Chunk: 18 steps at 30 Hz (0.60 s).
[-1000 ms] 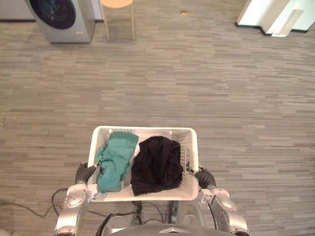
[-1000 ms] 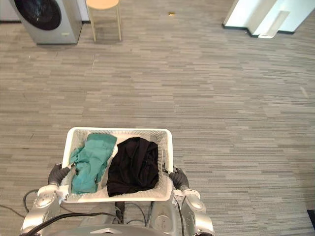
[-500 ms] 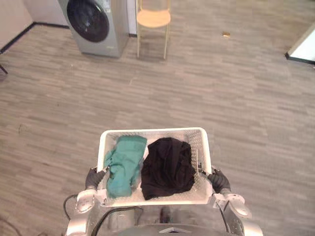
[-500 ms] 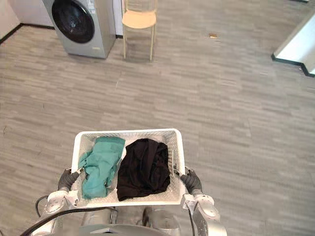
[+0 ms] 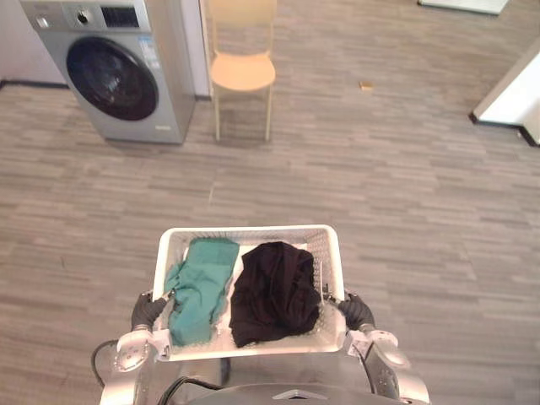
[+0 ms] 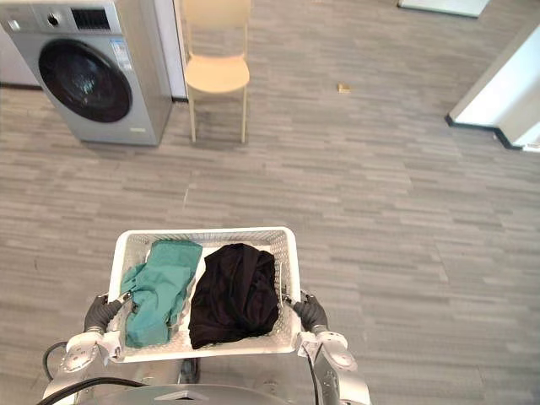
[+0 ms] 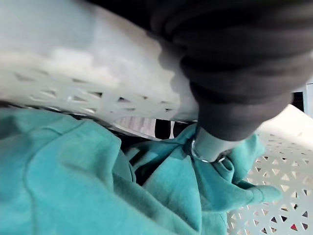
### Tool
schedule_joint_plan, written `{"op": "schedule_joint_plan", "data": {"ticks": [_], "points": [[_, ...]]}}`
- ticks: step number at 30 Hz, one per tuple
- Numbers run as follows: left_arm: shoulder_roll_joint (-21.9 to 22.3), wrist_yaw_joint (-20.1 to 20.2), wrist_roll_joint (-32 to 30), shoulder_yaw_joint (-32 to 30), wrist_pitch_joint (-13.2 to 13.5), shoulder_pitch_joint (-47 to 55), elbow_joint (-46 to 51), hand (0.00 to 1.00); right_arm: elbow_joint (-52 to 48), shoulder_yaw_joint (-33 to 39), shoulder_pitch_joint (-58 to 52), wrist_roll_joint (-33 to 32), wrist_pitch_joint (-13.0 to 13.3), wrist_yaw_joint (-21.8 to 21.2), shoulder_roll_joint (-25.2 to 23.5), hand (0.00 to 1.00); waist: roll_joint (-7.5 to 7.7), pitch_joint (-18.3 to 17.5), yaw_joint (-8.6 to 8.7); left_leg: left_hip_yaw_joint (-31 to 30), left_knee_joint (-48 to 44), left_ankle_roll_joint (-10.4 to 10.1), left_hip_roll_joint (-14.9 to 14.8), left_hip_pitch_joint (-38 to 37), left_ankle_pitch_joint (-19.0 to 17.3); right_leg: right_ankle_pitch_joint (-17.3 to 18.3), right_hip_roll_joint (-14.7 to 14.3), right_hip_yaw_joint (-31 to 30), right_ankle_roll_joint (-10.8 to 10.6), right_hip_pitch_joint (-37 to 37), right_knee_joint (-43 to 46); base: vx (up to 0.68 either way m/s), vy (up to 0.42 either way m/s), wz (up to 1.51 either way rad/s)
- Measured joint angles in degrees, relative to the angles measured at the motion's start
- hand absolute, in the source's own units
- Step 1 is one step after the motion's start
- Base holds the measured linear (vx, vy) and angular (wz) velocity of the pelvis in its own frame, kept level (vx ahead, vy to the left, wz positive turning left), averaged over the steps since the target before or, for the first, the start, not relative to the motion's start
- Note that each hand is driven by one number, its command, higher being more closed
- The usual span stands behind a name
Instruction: Pick up the laundry basket with both hands and put the clothes into the washing machine.
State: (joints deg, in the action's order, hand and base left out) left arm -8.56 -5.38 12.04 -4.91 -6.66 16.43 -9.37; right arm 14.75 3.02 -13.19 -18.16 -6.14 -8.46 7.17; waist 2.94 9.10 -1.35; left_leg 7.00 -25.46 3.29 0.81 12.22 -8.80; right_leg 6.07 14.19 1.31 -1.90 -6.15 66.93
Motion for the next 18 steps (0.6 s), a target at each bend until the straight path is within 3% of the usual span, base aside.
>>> {"op": "schedule_joint_plan", "data": {"ticks": [3,4,6,7,8,9,10,11,12,13,14,15,16,18], "points": [[-0.65,0.00,-0.01,0.02,0.01,0.15,1.56,1.00,-0.66,-0.15,-0.25,0.01,0.26,-0.51,-0.33,1.00,-2.28,0.65,0.35,-1.61,6.11,0.43,-0.17,-8.99,-1.98,6.54,-3.57,5.72,1.17,-7.54,-5.06,0.51,0.138,0.20],[-1.22,0.02,-0.01,0.04,0.09,-0.20,2.33,1.00,-1.52,0.03,-0.22,0.00,0.28,-0.72,-0.98,1.00,-2.94,1.13,1.10,-2.80,7.26,0.36,-0.06,-11.43,-3.19,7.61,-4.63,8.48,0.66,-11.31,-13.02,0.45,0.013,0.50],[-1.83,0.16,-0.01,0.35,0.08,-0.68,2.33,1.00,-3.62,0.31,-1.48,-0.01,0.13,-0.65,-1.70,1.00,-2.91,1.13,1.48,-3.76,8.66,-0.31,-0.05,-14.58,-5.25,4.65,-5.58,11.49,-0.35,-13.22,-34.53,0.46,-0.052,0.49],[-2.11,0.30,-0.01,0.59,0.09,-0.83,2.36,1.00,-4.87,0.51,-2.55,-0.01,0.10,-0.12,-2.10,1.00,-1.75,0.58,1.17,-4.40,8.82,-1.10,0.52,-16.74,-7.47,-0.30,-5.68,10.74,-1.08,-13.55,-49.25,0.50,-0.091,0.37],[-2.12,0.54,-0.03,0.43,0.01,-0.81,2.37,1.00,-4.91,0.50,-2.74,-0.01,-0.02,-0.09,-2.04,1.00,-0.92,0.17,1.18,-5.12,8.58,-2.07,0.90,-18.48,-9.86,-2.78,-5.41,9.40,-1.12,-14.08,-54.62,0.74,-0.217,0.64],[-1.55,0.68,-1.04,0.56,-0.20,-0.48,2.36,1.00,-5.15,0.48,-3.41,-0.01,-0.43,0.06,-1.64,1.00,-0.86,-0.13,2.17,-7.37,8.76,-2.18,-0.28,-22.78,-13.32,-3.89,-4.91,8.89,0.07,-14.34,-51.05,0.70,-0.242,0.69],[-1.01,0.69,-1.28,0.61,-0.21,0.02,2.37,1.00,-5.66,0.48,-4.24,0.00,-0.43,0.15,-1.35,1.00,-1.49,-0.88,2.69,-8.20,9.37,-2.46,-1.68,-24.75,-14.56,-3.57,-5.19,9.41,0.90,-14.40,-47.06,0.93,-0.336,0.91],[0.03,0.76,-1.37,0.56,-0.20,1.85,3.53,1.00,-7.35,0.34,-5.81,0.00,-0.36,0.24,-0.94,1.00,-1.81,-2.67,3.28,-9.26,5.49,-3.44,-3.50,-26.56,-15.94,-3.59,-6.48,11.31,1.21,-13.52,-42.14,0.67,-0.242,0.70],[0.67,0.76,-1.41,0.58,-0.11,2.31,4.48,1.00,-7.77,0.44,-5.91,-0.01,-0.26,0.30,-0.64,1.00,-2.38,-2.63,3.87,-9.19,-3.18,-3.15,-4.86,-23.08,-16.42,-3.56,-6.92,11.75,1.27,-13.60,-39.33,0.78,-0.310,0.63],[3.03,0.72,-1.65,0.58,-0.02,2.70,4.77,1.00,-8.94,0.78,-6.05,-0.01,-0.36,0.43,1.05,1.00,-5.49,-2.68,3.94,-9.95,-21.77,-4.96,-8.58,-14.75,-11.07,0.85,-9.17,13.73,2.50,-12.06,-37.10,0.73,-0.284,0.12],[4.69,0.66,-1.62,0.49,-0.06,3.21,4.78,1.00,-10.66,0.62,-5.94,-0.09,-0.60,0.43,3.36,1.00,-8.23,-2.13,2.62,-9.68,-35.76,-4.81,-11.94,-7.85,3.62,3.40,-12.09,14.04,3.92,-8.98,-37.51,0.72,-0.261,-0.20],[5.31,0.66,-1.60,0.44,-0.05,3.49,4.78,1.00,-11.20,0.52,-6.02,-0.23,-0.63,0.48,3.88,1.00,-9.02,-1.84,1.63,-9.53,-40.64,-5.24,-13.12,-5.59,8.22,4.36,-13.13,13.92,4.08,-7.18,-37.80,0.77,-0.173,-0.40],[5.66,0.66,-1.60,0.54,-0.06,3.50,4.76,1.00,-11.22,0.57,-5.86,-0.49,-0.58,0.88,3.90,1.00,-9.30,-1.14,1.00,-9.44,-46.55,-5.42,-13.60,-2.60,8.11,5.88,-13.96,13.61,4.00,-3.81,-38.15,0.77,-0.136,-0.18],[5.31,0.72,-1.61,0.48,-0.05,3.99,4.67,1.00,-11.06,0.40,-5.80,-0.65,-0.59,1.52,3.74,1.00,-7.83,0.00,0.63,-6.05,-49.82,-4.43,-13.15,3.44,2.57,8.84,-14.34,12.43,3.86,4.95,-42.54,0.76,-0.139,-0.08]]}}
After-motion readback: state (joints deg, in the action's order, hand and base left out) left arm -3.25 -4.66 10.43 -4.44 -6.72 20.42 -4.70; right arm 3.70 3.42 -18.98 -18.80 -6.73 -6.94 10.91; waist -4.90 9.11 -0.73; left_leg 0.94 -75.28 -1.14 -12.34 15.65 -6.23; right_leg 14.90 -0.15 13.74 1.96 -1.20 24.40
